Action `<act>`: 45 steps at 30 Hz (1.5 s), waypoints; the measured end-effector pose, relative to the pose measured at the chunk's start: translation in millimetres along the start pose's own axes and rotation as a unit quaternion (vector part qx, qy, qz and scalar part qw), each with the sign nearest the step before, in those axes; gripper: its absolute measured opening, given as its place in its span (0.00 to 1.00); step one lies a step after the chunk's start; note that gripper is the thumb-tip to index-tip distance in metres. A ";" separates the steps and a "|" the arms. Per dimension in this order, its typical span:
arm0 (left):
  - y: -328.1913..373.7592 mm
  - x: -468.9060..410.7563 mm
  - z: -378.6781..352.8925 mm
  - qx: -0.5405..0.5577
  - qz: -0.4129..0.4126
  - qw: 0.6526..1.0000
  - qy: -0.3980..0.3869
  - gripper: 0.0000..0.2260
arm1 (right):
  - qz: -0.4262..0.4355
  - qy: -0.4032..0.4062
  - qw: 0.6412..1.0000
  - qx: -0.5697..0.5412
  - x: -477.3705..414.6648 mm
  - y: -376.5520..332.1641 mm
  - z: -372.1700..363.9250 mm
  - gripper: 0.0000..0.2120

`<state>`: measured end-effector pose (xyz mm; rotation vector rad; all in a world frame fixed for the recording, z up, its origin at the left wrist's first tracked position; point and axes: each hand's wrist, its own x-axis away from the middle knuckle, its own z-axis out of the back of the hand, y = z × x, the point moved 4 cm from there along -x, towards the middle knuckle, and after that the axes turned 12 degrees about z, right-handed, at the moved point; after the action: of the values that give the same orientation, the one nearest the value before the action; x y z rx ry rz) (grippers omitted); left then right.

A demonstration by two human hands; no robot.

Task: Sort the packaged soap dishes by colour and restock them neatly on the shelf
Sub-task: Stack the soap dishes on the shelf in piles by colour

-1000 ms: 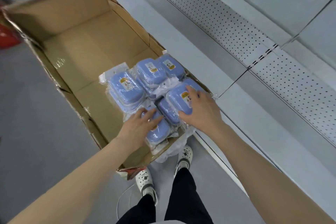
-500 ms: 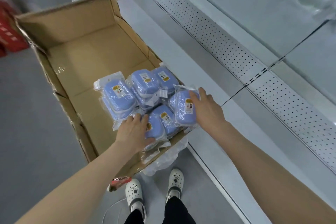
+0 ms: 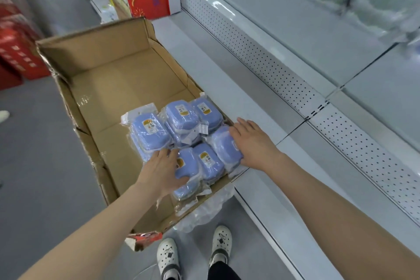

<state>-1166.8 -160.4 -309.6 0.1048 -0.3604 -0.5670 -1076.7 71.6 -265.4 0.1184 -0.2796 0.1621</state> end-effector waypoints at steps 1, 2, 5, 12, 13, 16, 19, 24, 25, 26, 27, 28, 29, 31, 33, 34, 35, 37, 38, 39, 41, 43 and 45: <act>0.2 -0.1 6.3 0.003 -0.009 1.000 0.005 0.33 | -0.038 0.018 0.999 -0.034 6.4 1.4 6.4 0.38; 1.1 -0.4 13.6 0.002 -0.019 1.000 0.010 0.35 | -0.074 0.049 0.994 -0.068 14.0 2.5 14.3 0.37; 9.8 -0.9 43.1 0.008 -0.055 0.998 0.037 0.37 | -0.170 0.130 0.966 -0.147 37.9 3.5 41.6 0.39; 64.3 -8.2 126.6 0.031 -0.165 0.978 0.127 0.35 | -0.279 0.255 0.914 -0.146 113.4 6.2 112.3 0.41; 75.7 -10.6 138.1 0.030 -0.184 0.973 0.137 0.36 | -0.292 0.270 0.907 -0.143 126.9 9.2 121.1 0.41; 119.1 -17.3 172.9 0.033 -0.238 0.959 0.151 0.37 | -0.337 0.316 0.878 -0.123 172.1 26.3 144.8 0.39; 173.6 -19.7 206.9 0.053 -0.284 0.943 0.166 0.36 | -0.379 0.358 0.849 -0.090 220.5 49.5 162.1 0.36; 276.0 -31.0 243.4 0.083 -0.369 0.908 0.180 0.32 | -0.443 0.390 0.806 -0.051 298.9 97.4 168.1 0.35; 295.2 -34.0 247.9 0.083 -0.383 0.902 0.181 0.34 | -0.455 0.394 0.797 -0.049 312.1 106.5 166.8 0.35; 317.8 -36.3 252.4 0.082 -0.395 0.897 0.182 0.35 | -0.468 0.395 0.790 -0.041 326.5 117.3 165.0 0.36; 341.9 -38.2 256.7 0.080 -0.408 0.891 0.183 0.35 | -0.481 0.391 0.784 -0.032 341.1 128.8 162.1 0.36; 366.7 -39.4 260.3 0.077 -0.422 0.885 0.182 0.34 | -0.494 0.384 0.780 -0.024 355.1 140.4 158.2 0.36; 392.1 -40.5 264.2 0.073 -0.439 0.876 0.186 0.35 | -0.505 0.375 0.777 -0.017 368.8 152.3 153.9 0.36; 441.5 -44.4 269.7 0.056 -0.465 0.861 0.196 0.39 | -0.524 0.359 0.772 -0.011 393.5 174.1 145.4 0.37; 488.3 -54.1 272.1 0.043 -0.484 0.850 0.206 0.37 | -0.537 0.350 0.767 -0.010 415.3 194.5 136.5 0.38; 510.1 -57.9 272.3 0.037 -0.494 0.844 0.208 0.34 | -0.542 0.347 0.766 -0.013 424.5 203.5 131.3 0.38; 531.8 -63.0 271.4 0.029 -0.502 0.839 0.209 0.32 | -0.545 0.344 0.764 -0.018 432.7 212.8 126.5 0.38; 571.0 -69.6 271.2 0.007 -0.510 0.833 0.217 0.31 | -0.551 0.335 0.764 -0.020 446.9 231.4 116.8 0.37; 589.2 -74.2 270.1 -0.011 -0.508 0.833 0.219 0.30 | -0.552 0.328 0.766 -0.017 452.6 240.7 112.8 0.37; 605.9 -78.8 267.9 -0.032 -0.508 0.833 0.216 0.29 | -0.553 0.320 0.769 -0.016 458.0 249.9 108.9 0.37; 633.3 -89.5 260.1 -0.064 -0.503 0.840 0.191 0.29 | -0.549 0.308 0.777 -0.018 466.1 267.6 102.9 0.38; 653.7 -100.9 250.8 -0.085 -0.495 0.854 0.140 0.28 | -0.543 0.298 0.785 -0.018 470.6 284.9 100.5 0.37; 667.1 -110.6 242.1 -0.112 -0.491 0.859 0.090 0.27 | -0.540 0.291 0.789 -0.031 471.1 303.9 99.9 0.37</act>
<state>-1003.4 460.3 12.6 0.1136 -0.0233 -1.5993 -709.6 422.7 -8.1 0.1407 0.4330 -0.9561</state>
